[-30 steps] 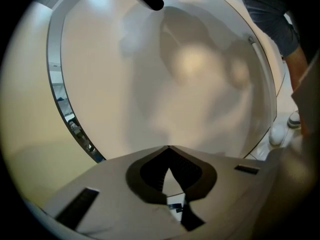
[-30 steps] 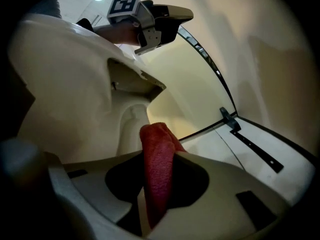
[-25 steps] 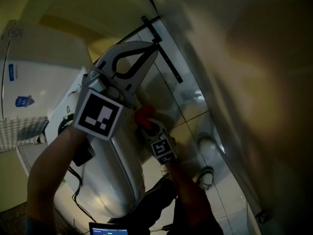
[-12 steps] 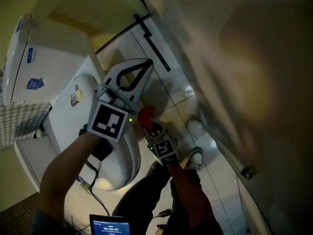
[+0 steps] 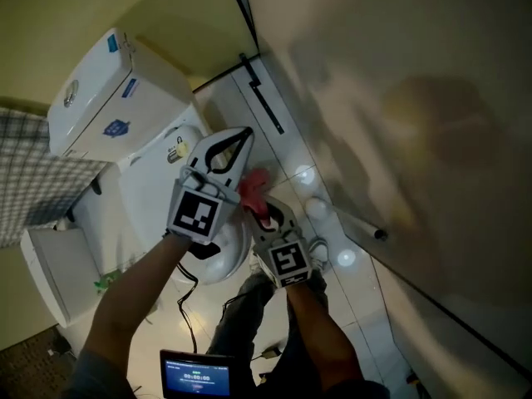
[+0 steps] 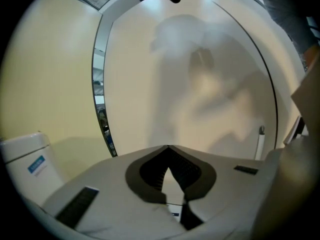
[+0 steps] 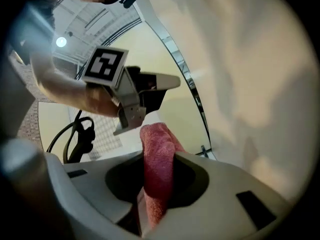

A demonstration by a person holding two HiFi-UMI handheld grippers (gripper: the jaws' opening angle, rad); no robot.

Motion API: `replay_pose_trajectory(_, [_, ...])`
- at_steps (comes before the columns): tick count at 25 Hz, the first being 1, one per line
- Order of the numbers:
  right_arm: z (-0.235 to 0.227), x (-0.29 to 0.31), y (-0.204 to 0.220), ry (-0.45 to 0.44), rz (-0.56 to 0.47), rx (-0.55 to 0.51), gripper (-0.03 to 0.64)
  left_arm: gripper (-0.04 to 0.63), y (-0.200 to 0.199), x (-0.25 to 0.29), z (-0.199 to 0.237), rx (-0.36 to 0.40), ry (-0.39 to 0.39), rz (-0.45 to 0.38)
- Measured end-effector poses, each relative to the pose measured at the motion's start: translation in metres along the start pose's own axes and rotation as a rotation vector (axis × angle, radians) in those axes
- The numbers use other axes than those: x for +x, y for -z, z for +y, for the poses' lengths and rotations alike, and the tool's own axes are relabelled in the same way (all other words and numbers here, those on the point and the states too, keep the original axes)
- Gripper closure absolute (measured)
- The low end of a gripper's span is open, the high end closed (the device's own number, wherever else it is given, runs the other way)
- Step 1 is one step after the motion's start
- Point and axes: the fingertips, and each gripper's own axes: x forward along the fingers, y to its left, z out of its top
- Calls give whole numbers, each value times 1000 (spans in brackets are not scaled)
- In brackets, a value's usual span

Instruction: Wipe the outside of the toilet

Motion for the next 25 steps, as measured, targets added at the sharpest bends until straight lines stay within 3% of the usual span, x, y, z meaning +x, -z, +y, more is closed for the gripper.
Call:
replay_pose_trajectory(5, [44,-21,-51,110,-108,-2,531,575,-7,-71,4,-24,9,-25])
replay_pose_trajectory(10, [101,-63,-59,249,-151,-19,531,575,8,-153,-35,-89,108,-35])
replay_pose_trajectory(13, [129,-95,-55,330,-191,2,531,575,12,-191,-68,-70,191,-12])
replay_pose_trajectory(19, [165,-164,-8,470,-243,78,531,575,44,-238,-148,-68,339,39])
replay_pose_trajectory(25, [184,-216,82,597,-324,166,531,575,102,-281,-227,-8,431,58])
